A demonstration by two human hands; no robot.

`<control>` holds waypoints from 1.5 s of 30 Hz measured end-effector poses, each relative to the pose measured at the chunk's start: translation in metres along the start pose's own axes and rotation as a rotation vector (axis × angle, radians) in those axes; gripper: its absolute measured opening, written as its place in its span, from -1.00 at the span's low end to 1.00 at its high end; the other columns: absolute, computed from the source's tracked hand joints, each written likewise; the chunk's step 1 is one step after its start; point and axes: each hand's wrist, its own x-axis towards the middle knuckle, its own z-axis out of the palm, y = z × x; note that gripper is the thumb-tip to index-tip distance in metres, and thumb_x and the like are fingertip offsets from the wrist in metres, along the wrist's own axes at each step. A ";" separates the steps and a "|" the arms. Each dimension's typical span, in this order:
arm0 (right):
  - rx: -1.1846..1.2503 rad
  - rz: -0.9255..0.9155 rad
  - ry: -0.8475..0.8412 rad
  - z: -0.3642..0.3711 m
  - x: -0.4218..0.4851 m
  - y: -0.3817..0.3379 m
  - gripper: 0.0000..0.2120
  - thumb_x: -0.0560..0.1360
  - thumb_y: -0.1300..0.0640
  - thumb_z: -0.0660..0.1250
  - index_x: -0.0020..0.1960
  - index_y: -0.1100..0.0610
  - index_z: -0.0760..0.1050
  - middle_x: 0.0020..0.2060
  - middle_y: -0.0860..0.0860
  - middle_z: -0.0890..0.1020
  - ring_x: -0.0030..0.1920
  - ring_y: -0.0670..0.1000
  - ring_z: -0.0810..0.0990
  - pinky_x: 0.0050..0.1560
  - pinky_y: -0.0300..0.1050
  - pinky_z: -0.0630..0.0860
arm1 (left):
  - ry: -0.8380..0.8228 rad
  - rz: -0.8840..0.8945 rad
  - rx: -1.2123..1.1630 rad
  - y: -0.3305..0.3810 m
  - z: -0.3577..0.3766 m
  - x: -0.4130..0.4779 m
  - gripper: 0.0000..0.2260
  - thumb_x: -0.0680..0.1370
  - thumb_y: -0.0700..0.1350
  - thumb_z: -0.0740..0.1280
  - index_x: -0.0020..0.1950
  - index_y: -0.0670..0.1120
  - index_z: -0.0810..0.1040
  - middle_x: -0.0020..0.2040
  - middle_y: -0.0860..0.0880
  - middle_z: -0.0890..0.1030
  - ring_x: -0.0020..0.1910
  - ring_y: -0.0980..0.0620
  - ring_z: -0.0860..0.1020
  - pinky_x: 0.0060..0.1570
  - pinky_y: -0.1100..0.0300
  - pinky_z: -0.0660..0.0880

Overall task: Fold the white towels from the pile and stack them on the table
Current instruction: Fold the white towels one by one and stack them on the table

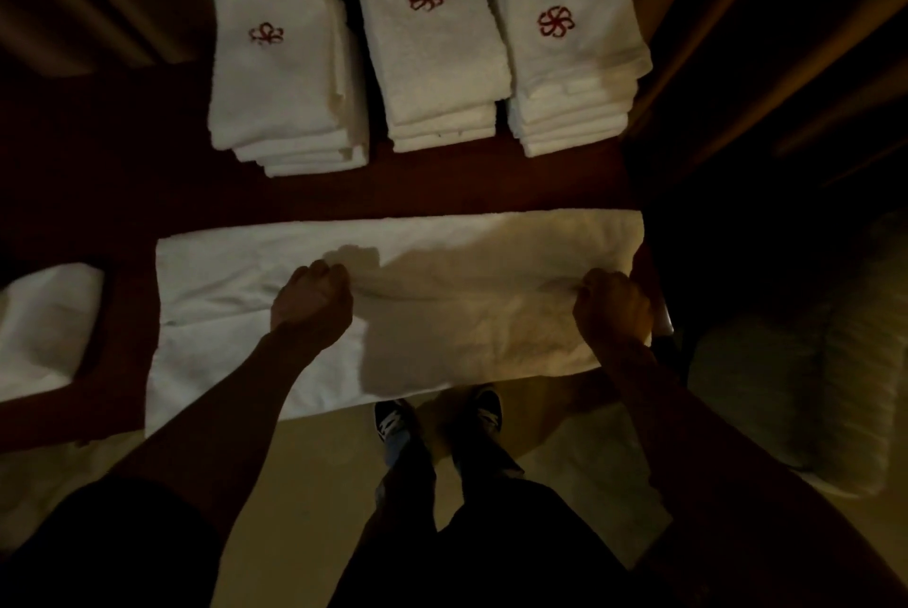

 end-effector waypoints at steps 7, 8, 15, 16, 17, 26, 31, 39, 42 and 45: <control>0.267 0.007 0.085 -0.034 0.029 -0.022 -0.78 0.63 0.05 0.25 0.20 0.13 0.50 -0.03 0.14 0.67 0.03 0.23 0.63 0.05 0.15 0.57 | 0.166 -0.287 -0.109 0.010 -0.026 0.023 -0.84 0.64 -0.04 0.20 0.11 -0.05 0.54 -0.09 -0.27 0.59 -0.11 -0.35 0.56 -0.19 -0.05 0.48; 0.276 0.025 0.087 -0.039 0.035 -0.027 -0.76 0.63 0.03 0.25 0.22 0.13 0.50 0.01 0.13 0.66 0.08 0.23 0.62 0.11 0.14 0.53 | 0.183 -0.325 -0.127 0.013 -0.031 0.028 -0.80 0.65 -0.03 0.20 0.17 -0.06 0.55 -0.07 -0.32 0.58 -0.07 -0.37 0.55 -0.16 -0.08 0.48; 0.481 -0.120 0.165 -0.041 0.077 -0.043 -0.53 0.60 0.03 0.24 0.45 0.18 0.40 0.29 0.16 0.58 0.25 0.17 0.58 0.25 0.03 0.49 | 0.242 -0.299 -0.323 0.008 -0.043 0.069 -0.69 0.63 -0.08 0.25 0.38 -0.06 0.48 0.26 -0.22 0.57 0.19 -0.34 0.52 0.12 -0.15 0.47; 0.495 -0.154 0.104 -0.039 0.081 -0.044 -0.46 0.60 0.07 0.28 0.54 0.15 0.29 0.39 0.15 0.50 0.31 0.14 0.53 0.29 -0.01 0.46 | 0.238 -0.249 -0.357 0.006 -0.040 0.074 -0.61 0.62 -0.10 0.29 0.45 -0.09 0.42 0.35 -0.22 0.51 0.27 -0.30 0.49 0.18 -0.14 0.46; 0.478 -0.178 0.038 -0.036 0.086 -0.046 -0.38 0.59 0.12 0.31 0.59 0.13 0.17 0.45 0.15 0.42 0.34 0.13 0.50 0.30 -0.04 0.43 | 0.223 -0.200 -0.375 0.005 -0.037 0.077 -0.53 0.59 -0.11 0.33 0.50 -0.12 0.35 0.42 -0.21 0.45 0.34 -0.26 0.46 0.22 -0.14 0.46; 0.125 -0.015 -0.094 -0.008 0.069 -0.055 -0.56 0.53 0.00 0.36 0.37 0.07 0.39 0.31 0.13 0.41 0.32 0.20 0.36 0.21 0.22 0.48 | -0.040 -0.013 -0.141 0.017 -0.012 0.074 -0.72 0.54 0.03 0.34 0.12 -0.14 0.56 0.09 -0.18 0.54 0.07 -0.24 0.54 -0.02 -0.10 0.57; 0.146 0.091 -0.238 0.011 0.059 -0.046 -0.27 0.48 -0.21 0.38 0.53 -0.18 0.10 0.49 -0.01 0.16 0.51 0.17 0.08 0.29 0.44 0.31 | -0.006 -0.099 -0.084 0.020 0.003 0.060 -0.47 0.44 0.13 0.43 0.32 -0.07 0.45 0.26 -0.15 0.40 0.21 -0.22 0.41 -0.01 -0.16 0.54; 0.241 0.097 -0.242 0.009 0.048 -0.037 -0.09 0.50 -0.21 0.38 0.62 -0.07 -0.12 0.58 0.00 0.06 0.58 0.12 0.00 0.32 0.58 0.20 | -0.015 -0.137 -0.074 0.022 0.013 0.049 -0.50 0.46 0.17 0.42 0.25 -0.11 0.46 0.24 -0.19 0.41 0.21 -0.24 0.41 0.00 -0.18 0.52; 0.246 0.107 -0.232 0.011 0.042 -0.033 -0.06 0.50 -0.25 0.36 0.63 -0.04 -0.16 0.59 0.01 0.03 0.59 0.10 -0.03 0.34 0.56 0.18 | -0.020 -0.189 -0.119 0.025 0.013 0.041 -0.38 0.44 0.24 0.39 0.40 0.02 0.34 0.41 -0.11 0.28 0.37 -0.19 0.29 0.16 -0.25 0.46; 0.219 0.094 -0.235 0.013 0.034 -0.028 -0.06 0.51 -0.28 0.32 0.63 -0.02 -0.18 0.60 0.01 0.00 0.59 0.10 -0.07 0.35 0.55 0.17 | -0.052 -0.211 -0.119 0.027 0.013 0.032 -0.34 0.44 0.28 0.37 0.47 0.20 0.20 0.53 -0.10 0.07 0.49 -0.24 0.14 0.24 -0.36 0.36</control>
